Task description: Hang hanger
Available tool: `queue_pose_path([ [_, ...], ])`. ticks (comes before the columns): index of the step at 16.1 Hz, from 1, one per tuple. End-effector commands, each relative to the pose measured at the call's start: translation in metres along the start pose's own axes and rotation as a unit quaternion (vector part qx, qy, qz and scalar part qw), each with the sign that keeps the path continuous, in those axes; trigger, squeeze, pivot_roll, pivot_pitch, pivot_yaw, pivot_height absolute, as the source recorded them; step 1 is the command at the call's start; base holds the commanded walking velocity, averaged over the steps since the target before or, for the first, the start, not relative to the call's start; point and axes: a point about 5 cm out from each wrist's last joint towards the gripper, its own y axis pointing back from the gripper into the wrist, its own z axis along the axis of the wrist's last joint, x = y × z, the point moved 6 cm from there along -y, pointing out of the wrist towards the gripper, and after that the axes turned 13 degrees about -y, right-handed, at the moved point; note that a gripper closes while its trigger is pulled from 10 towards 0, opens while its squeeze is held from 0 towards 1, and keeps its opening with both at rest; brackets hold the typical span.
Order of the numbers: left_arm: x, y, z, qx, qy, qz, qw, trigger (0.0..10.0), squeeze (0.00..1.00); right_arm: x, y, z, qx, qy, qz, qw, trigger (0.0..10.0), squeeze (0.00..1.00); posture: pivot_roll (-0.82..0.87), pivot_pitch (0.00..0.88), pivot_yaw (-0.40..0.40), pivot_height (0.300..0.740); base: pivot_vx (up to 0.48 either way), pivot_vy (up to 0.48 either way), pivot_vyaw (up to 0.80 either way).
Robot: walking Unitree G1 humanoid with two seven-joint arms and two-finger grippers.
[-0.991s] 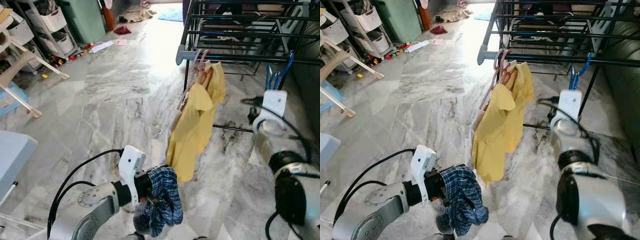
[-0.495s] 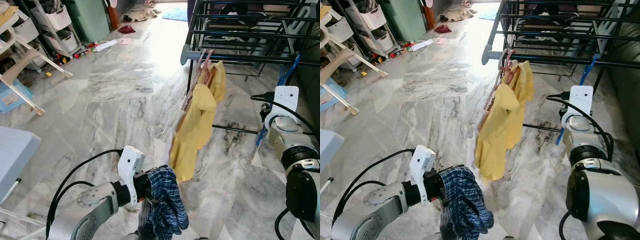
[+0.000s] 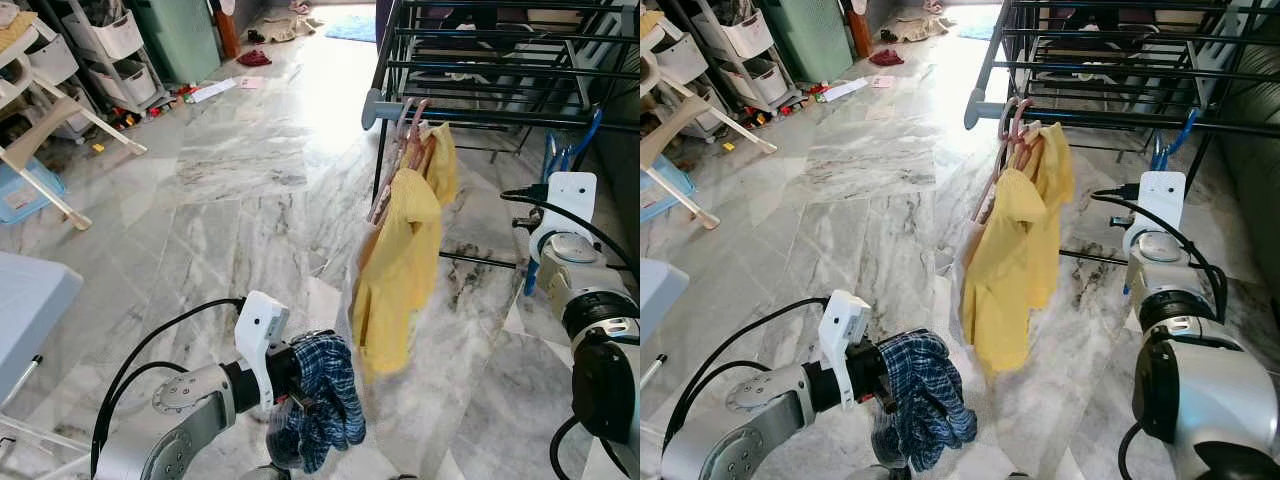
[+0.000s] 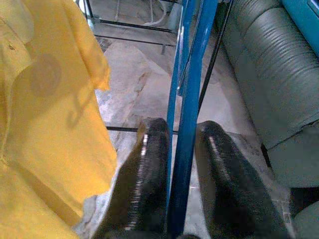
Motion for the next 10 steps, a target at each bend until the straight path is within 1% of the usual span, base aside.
queue_pose_path([
  [1,0.0009,0.0021,0.001,0.003,-0.005,0.0,1.0,10.0,0.0,0.0,-0.0002,-0.002,0.01,-0.006,-0.001,1.0,0.0,0.0,0.02,0.166,0.11,0.74,0.0,0.0,0.0],
  [10,0.0015,-0.0018,0.0022,0.0,-0.009,0.001,1.0,10.0,0.0,-0.0008,-0.0004,0.0001,0.007,-0.003,0.003,1.0,0.0,0.0,0.01,0.148,0.103,0.74,0.0,0.0,0.0],
])
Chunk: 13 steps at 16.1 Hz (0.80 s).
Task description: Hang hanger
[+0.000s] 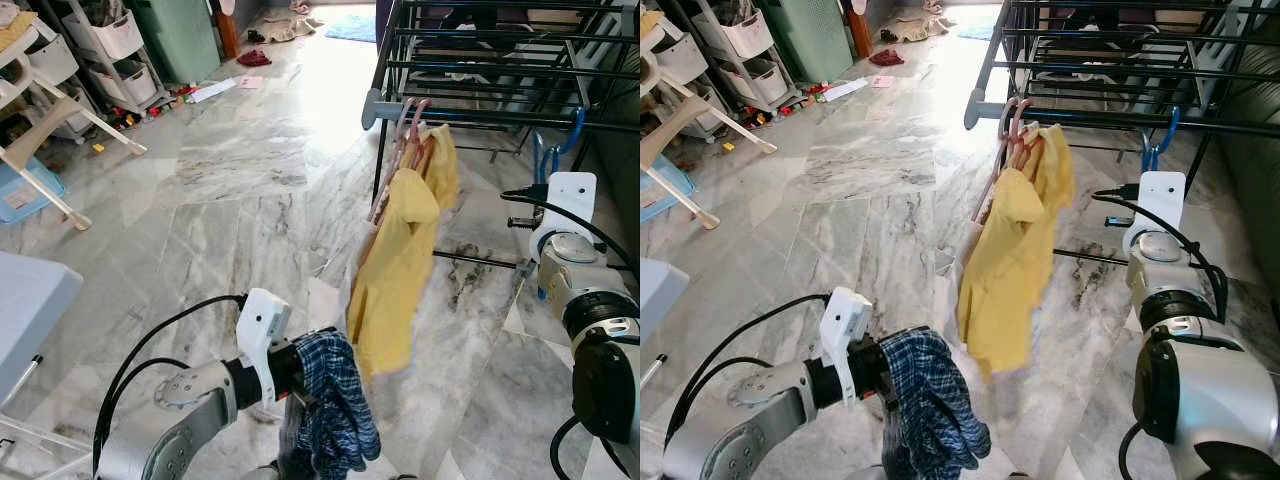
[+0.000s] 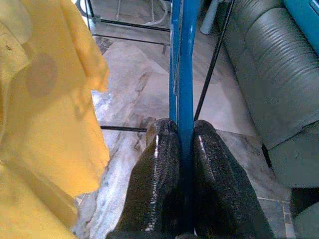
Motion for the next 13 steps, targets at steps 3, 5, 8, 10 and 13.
queue_pose_path([
  [3,0.009,-0.004,0.002,-0.004,-0.013,0.017,1.0,10.0,0.0,0.009,-0.001,0.027,-0.04,-0.03,0.022,0.999,0.0,0.0,-0.01,0.123,0.098,0.74,0.0,0.0,0.0],
  [5,0.014,-0.007,0.004,-0.011,-0.019,0.027,0.999,10.0,0.0,0.016,0.001,0.045,-0.076,-0.043,0.039,0.995,0.0,0.0,-0.02,0.114,0.099,0.74,0.0,0.0,0.0],
  [8,0.018,-0.012,0.005,-0.017,-0.024,0.038,0.999,10.0,0.0,0.021,0.003,0.059,-0.107,-0.04,0.052,0.992,4.5,0.0,-0.03,0.096,0.098,0.74,0.0,0.0,0.0],
  [10,0.021,-0.014,0.006,-0.022,-0.032,0.05,0.998,10.0,0.0,0.022,0.004,0.06,-0.113,-0.044,0.058,0.991,10.0,0.0,-0.04,0.086,0.092,0.74,0.0,0.0,0.0],
  [13,0.033,-0.016,0.006,-0.033,-0.033,0.084,0.995,10.0,0.0,0.02,0.006,0.055,-0.124,-0.04,0.067,0.989,10.0,0.0,-0.06,0.074,0.094,0.74,0.0,0.0,0.0],
])
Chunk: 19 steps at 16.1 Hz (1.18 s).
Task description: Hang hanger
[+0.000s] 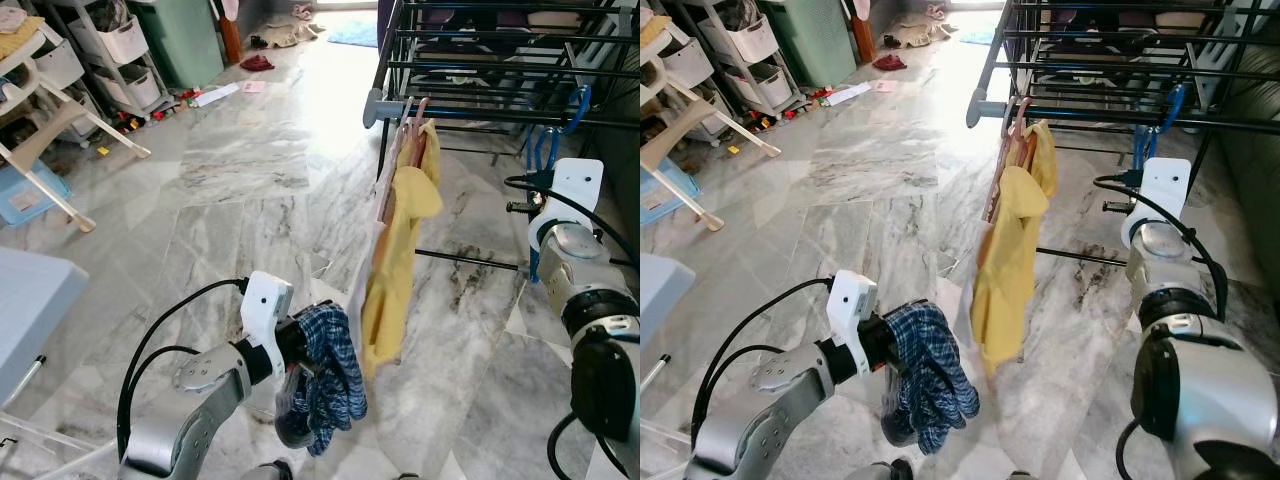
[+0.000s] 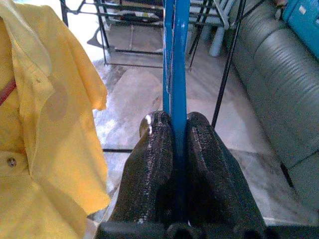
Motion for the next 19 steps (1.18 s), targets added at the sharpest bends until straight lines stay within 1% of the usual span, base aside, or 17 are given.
queue_pose_path([
  [1,0.01,-0.001,0.001,-0.008,-0.009,0.031,0.999,10.0,0.0,0.012,0.003,0.025,-0.071,-0.001,0.031,0.997,10.0,0.0,-0.07,0.073,0.099,0.74,0.0,0.0,0.0],
  [2,0.011,-0.003,0.002,-0.01,-0.01,0.036,0.999,10.0,0.0,0.011,0.004,0.023,-0.076,-0.002,0.031,0.997,10.0,0.0,-0.07,0.073,0.1,0.74,0.0,0.0,0.0],
  [4,0.013,-0.006,0.003,-0.016,-0.011,0.043,0.999,10.0,0.0,0.009,0.014,0.01,-0.104,0.022,0.036,0.994,10.0,0.0,-0.09,0.072,0.109,0.74,0.0,0.0,0.0],
  [5,0.014,-0.007,0.003,-0.017,-0.011,0.043,0.999,10.0,0.0,0.008,0.016,0.007,-0.11,0.02,0.036,0.993,10.0,0.0,-0.09,0.072,0.109,0.74,0.0,0.0,0.0],
  [6,0.014,-0.008,0.003,-0.019,-0.012,0.044,0.999,10.0,0.0,0.009,0.023,0.003,-0.133,0.039,0.043,0.989,10.0,0.0,-0.09,0.071,0.112,0.74,0.0,0.0,0.0],
  [7,0.015,-0.009,0.003,-0.02,-0.014,0.046,0.999,10.0,0.0,0.008,0.029,-0.003,-0.139,0.036,0.045,0.989,10.0,0.0,-0.09,0.068,0.115,0.74,0.0,0.0,0.0],
  [8,0.016,-0.009,0.003,-0.02,-0.014,0.046,0.999,10.0,0.0,0.008,0.03,-0.006,-0.139,0.035,0.044,0.989,10.0,0.0,-0.09,0.067,0.115,0.74,0.0,0.0,0.0],
  [9,0.018,-0.01,0.004,-0.023,-0.015,0.051,0.998,10.0,0.0,0.007,0.036,-0.017,-0.133,0.039,0.05,0.989,10.0,0.0,-0.1,0.063,0.114,0.74,0.0,0.0,0.0],
  [11,0.022,-0.009,0.005,-0.027,-0.016,0.061,0.998,10.0,0.0,0.004,0.043,-0.029,-0.121,0.049,0.062,0.989,10.0,0.0,-0.1,0.062,0.112,0.74,0.0,0.0,0.0],
  [12,0.023,-0.009,0.005,-0.027,-0.016,0.063,0.997,10.0,0.0,0.002,0.045,-0.033,-0.117,0.053,0.063,0.99,10.0,0.0,-0.1,0.063,0.111,0.74,0.0,0.0,0.0],
  [15,0.023,-0.009,0.005,-0.027,-0.016,0.063,0.997,10.0,0.0,0.002,0.045,-0.033,-0.117,0.053,0.063,0.99,10.0,0.0,-0.1,0.063,0.111,0.74,0.0,0.0,0.0],
  [17,0.033,-0.009,0.007,-0.032,-0.019,0.088,0.995,10.0,0.0,-0.031,0.067,-0.077,-0.049,0.05,0.045,0.997,10.0,0.0,-0.12,0.063,0.115,0.74,0.0,0.0,0.0],
  [18,0.034,-0.009,0.007,-0.032,-0.019,0.09,0.995,10.0,0.0,-0.035,0.07,-0.082,-0.042,0.05,0.042,0.997,10.0,0.0,-0.12,0.063,0.115,0.74,0.0,0.0,0.0],
  [19,0.035,-0.009,0.008,-0.033,-0.019,0.091,0.995,10.0,0.0,-0.039,0.072,-0.086,-0.035,0.033,0.034,0.998,10.0,0.0,-0.13,0.062,0.118,0.74,0.0,0.0,0.0],
])
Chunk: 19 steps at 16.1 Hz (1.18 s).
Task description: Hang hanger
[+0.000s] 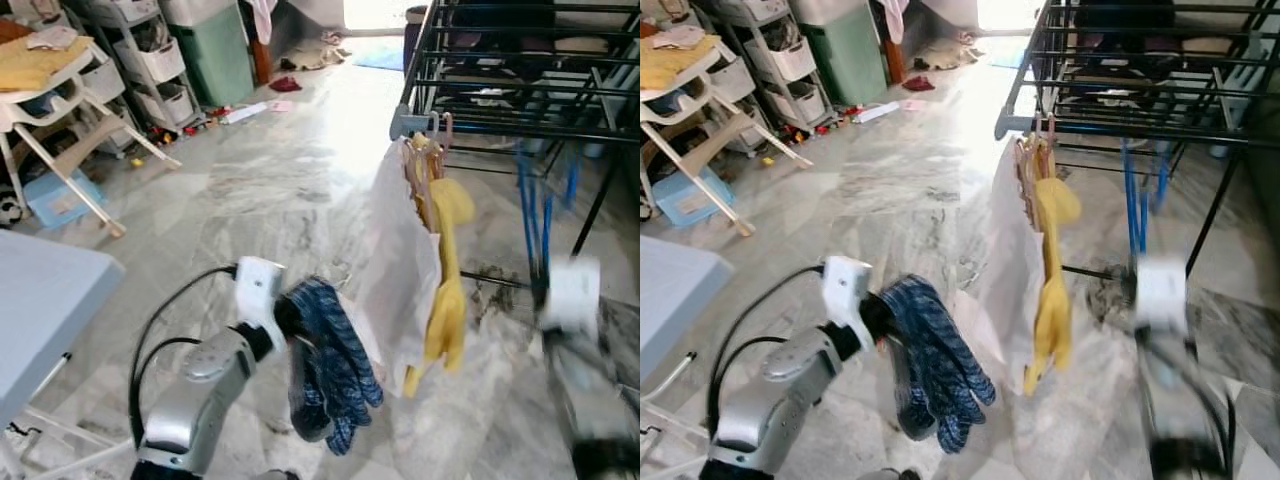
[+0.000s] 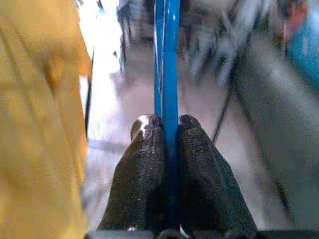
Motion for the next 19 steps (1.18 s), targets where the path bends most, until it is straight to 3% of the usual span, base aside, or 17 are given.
queue_pose_path([
  [1,0.003,-0.001,0.002,-0.002,-0.009,0.005,1.0,10.0,0.0,0.0,-0.001,0.014,-0.017,-0.024,-0.006,1.0,10.0,0.0,-0.13,0.063,0.121,0.74,0.0,0.0,0.0],
  [4,0.002,-0.003,0.002,-0.003,-0.008,0.004,1.0,10.0,0.0,0.001,-0.001,0.012,-0.005,-0.044,-0.018,0.999,10.0,0.0,-0.14,0.064,0.123,0.74,0.0,0.0,0.0],
  [7,0.003,-0.004,0.003,-0.005,-0.01,0.007,1.0,10.0,0.0,0.015,0.0,0.02,-0.009,-0.044,0.015,0.999,10.0,0.0,-0.14,0.066,0.118,0.74,0.0,0.0,0.0],
  [11,0.018,-0.003,0.008,-0.012,-0.019,0.044,0.999,10.0,0.0,0.054,0.039,0.022,-0.002,-0.017,0.113,0.993,10.0,0.0,-0.16,0.066,0.12,0.74,0.0,0.0,0.0],
  [13,0.041,0.003,0.019,-0.026,-0.04,0.108,0.993,10.0,0.0,0.064,0.054,0.037,-0.029,0.0,0.13,0.991,10.0,0.0,-0.16,0.066,0.121,0.74,0.0,0.0,0.0],
  [14,0.055,0.011,0.028,-0.042,-0.044,0.147,0.987,10.0,0.0,0.063,0.059,0.057,-0.071,0.011,0.113,0.991,10.0,0.0,-0.16,0.062,0.121,0.74,0.0,0.0,0.0],
  [17,0.074,0.027,0.036,-0.057,-0.065,0.215,0.973,10.0,0.0,0.063,0.072,0.105,-0.17,0.044,0.069,0.982,10.0,0.0,-0.16,0.053,0.131,0.74,0.0,0.0,0.0],
  [19,0.081,0.03,0.036,-0.05,-0.079,0.242,0.966,10.0,0.0,0.077,0.08,0.116,-0.184,0.036,0.076,0.979,10.0,0.0,-0.16,0.052,0.131,0.74,0.0,0.0,0.0],
])
